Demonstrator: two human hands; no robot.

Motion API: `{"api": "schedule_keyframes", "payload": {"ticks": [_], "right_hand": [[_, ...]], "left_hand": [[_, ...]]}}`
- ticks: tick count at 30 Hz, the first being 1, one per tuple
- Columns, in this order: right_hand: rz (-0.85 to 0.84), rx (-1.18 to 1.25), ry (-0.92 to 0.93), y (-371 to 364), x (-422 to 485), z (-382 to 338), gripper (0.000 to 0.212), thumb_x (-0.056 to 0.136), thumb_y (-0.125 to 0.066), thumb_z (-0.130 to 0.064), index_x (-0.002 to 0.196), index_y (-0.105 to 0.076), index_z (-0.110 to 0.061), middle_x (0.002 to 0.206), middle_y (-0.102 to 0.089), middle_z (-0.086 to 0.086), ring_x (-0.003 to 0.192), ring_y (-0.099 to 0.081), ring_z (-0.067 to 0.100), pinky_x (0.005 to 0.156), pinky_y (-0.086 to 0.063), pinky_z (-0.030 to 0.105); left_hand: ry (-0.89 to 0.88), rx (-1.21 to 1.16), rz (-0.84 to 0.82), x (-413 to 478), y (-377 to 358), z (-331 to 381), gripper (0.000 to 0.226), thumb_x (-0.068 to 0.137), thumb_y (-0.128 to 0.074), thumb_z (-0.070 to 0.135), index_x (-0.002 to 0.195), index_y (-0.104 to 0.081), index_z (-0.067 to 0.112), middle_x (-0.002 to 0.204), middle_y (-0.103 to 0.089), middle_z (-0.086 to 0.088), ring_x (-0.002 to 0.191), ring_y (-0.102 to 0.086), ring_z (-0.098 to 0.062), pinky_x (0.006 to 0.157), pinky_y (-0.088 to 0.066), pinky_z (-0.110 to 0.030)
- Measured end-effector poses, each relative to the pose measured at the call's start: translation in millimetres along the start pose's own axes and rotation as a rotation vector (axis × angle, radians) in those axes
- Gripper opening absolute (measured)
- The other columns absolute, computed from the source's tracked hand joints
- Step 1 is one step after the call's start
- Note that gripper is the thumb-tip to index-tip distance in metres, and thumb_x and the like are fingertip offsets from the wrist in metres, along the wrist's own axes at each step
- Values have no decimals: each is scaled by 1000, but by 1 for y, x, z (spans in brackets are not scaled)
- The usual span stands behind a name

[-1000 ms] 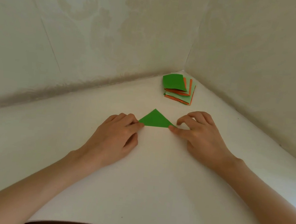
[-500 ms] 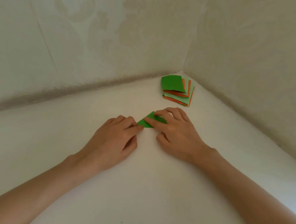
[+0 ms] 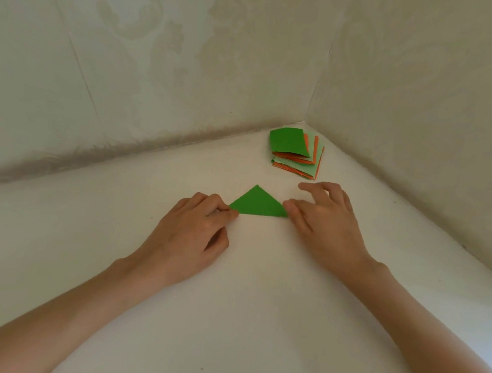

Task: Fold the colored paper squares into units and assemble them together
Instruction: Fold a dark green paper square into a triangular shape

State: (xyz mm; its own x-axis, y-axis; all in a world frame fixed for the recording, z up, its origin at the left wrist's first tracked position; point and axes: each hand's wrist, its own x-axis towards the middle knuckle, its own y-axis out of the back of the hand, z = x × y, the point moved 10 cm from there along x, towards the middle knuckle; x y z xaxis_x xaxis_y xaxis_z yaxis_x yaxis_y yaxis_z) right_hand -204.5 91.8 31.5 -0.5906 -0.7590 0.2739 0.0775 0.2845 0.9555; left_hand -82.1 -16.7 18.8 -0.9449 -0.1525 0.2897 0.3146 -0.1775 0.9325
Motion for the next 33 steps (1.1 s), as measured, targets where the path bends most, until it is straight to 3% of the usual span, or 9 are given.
{"api": "schedule_keyframes", "payload": {"ticks": [5,9,11,15,18,22,26,29,33], "right_hand": [[-105,161,-92,-10,18,-13,30,92,-55,-35,110,-65,-13,118,-54,1,113,-36,21,92,-31,29],[-172,508,-244,-24,22,-10,5,84,-65,-20,86,-60,-22,95,-54,-3,100,-44,18,78,-37,29],[-154,726,-305,-27,32,-9,19,80,-67,-9,73,-56,-22,78,-57,-3,82,-52,16,64,-40,23],[-118,988,-337,-35,78,-26,11,83,-64,0,87,-61,-10,77,-62,3,65,-54,6,53,-39,6],[-70,975,-358,-50,118,-34,12,86,-58,1,93,-67,-2,75,-61,-2,70,-55,8,57,-40,4],[71,1007,-439,-62,152,-28,13,85,-59,0,96,-67,0,90,-65,9,85,-57,15,73,-43,19],[124,780,-470,-70,162,-22,5,84,-63,-14,86,-67,-18,99,-69,7,99,-57,26,89,-47,38],[104,523,-368,-70,162,-30,15,87,-61,-20,101,-65,-15,110,-62,5,109,-47,27,88,-39,32],[236,662,-229,-37,153,-30,16,85,-64,-13,101,-63,-9,109,-60,9,106,-51,27,91,-40,32]], "left_hand": [[33,-29,-8,-2,1,-5,48,86,-31,35,111,-65,13,112,-52,1,91,-53,-15,77,-38,-26],[141,-176,37,-2,5,-20,35,92,-41,30,112,-63,11,129,-40,1,100,-54,-14,86,-44,-30],[252,-245,97,-1,13,-38,28,94,-50,21,118,-60,10,134,-36,1,103,-51,-14,90,-42,-30],[344,-243,204,-1,27,-64,31,91,-49,22,118,-57,11,129,-41,-2,100,-51,-20,92,-39,-32],[457,-188,231,-5,27,-81,31,89,-56,18,119,-53,8,120,-46,-6,105,-52,-25,86,-33,-30],[545,-123,291,-8,35,-96,22,87,-59,13,107,-57,8,107,-49,-8,93,-51,-27,78,-29,-29],[372,-82,214,1,26,-81,17,84,-54,19,96,-64,11,102,-55,-3,89,-54,-25,77,-40,-32],[197,-117,143,8,16,-65,36,82,-40,31,98,-68,14,109,-63,-1,94,-60,-22,81,-45,-31],[47,-104,31,8,-1,-53,40,87,-38,31,111,-67,16,118,-63,2,105,-58,-15,89,-44,-27]]}}
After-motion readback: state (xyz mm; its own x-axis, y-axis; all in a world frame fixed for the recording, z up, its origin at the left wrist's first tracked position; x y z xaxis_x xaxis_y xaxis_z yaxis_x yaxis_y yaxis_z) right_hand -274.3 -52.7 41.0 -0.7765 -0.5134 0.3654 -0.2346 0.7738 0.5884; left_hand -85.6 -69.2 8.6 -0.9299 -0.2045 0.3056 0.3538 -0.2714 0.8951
